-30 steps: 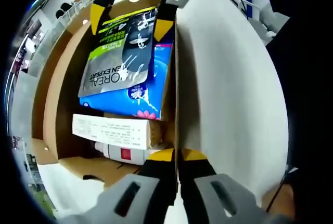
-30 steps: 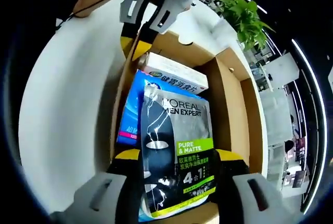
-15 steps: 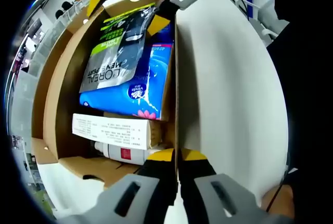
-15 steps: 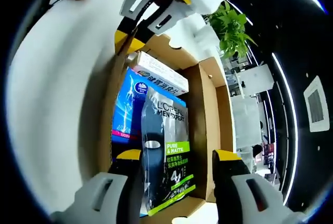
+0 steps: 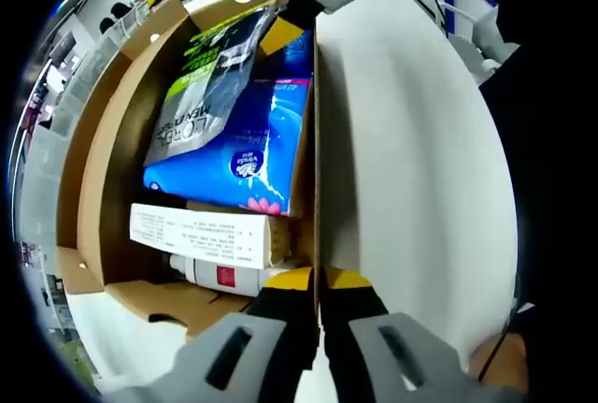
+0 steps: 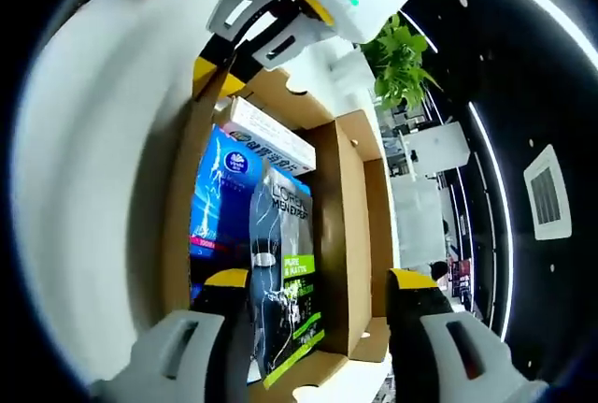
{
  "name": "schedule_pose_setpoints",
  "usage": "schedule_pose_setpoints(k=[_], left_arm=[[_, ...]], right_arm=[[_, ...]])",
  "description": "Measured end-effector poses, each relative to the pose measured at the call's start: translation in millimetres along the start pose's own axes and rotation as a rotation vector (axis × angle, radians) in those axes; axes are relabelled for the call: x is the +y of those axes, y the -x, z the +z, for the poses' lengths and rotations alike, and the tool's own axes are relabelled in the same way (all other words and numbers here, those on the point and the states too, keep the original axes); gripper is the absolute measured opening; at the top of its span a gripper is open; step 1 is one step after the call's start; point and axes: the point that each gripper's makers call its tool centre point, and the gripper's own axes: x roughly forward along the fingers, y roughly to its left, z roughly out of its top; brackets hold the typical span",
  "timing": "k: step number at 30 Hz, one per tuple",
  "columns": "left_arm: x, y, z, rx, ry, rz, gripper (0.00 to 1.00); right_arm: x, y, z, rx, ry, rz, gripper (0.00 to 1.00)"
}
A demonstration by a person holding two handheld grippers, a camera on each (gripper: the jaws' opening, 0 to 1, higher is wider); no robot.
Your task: Operate the shoe box by opening the lid, removing the specified soft item, and placing it in the target area until the item is outside and the box remains undamaged.
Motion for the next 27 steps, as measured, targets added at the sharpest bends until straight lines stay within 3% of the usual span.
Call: schedule_pose_setpoints(k=[5,11,27], left_arm=[[-0.3,0.0,-0.3,0.0,0.001,0.0,0.02],[-0.8,0.1,-0.6,0.0,0.001,0.0,0.02],[-0.7,0.3,0.2,-0.001,0.002,0.0,0.02]], right_arm=[[-8.9,1.9,1.6,0.003,0.017,-0.034,0.58],[-19.3,4.5,3.8,0.027,0.096,-0.085,0.56],[-17.9,-18.5,-6.2,0.069,0.088,-0.078,0.55]])
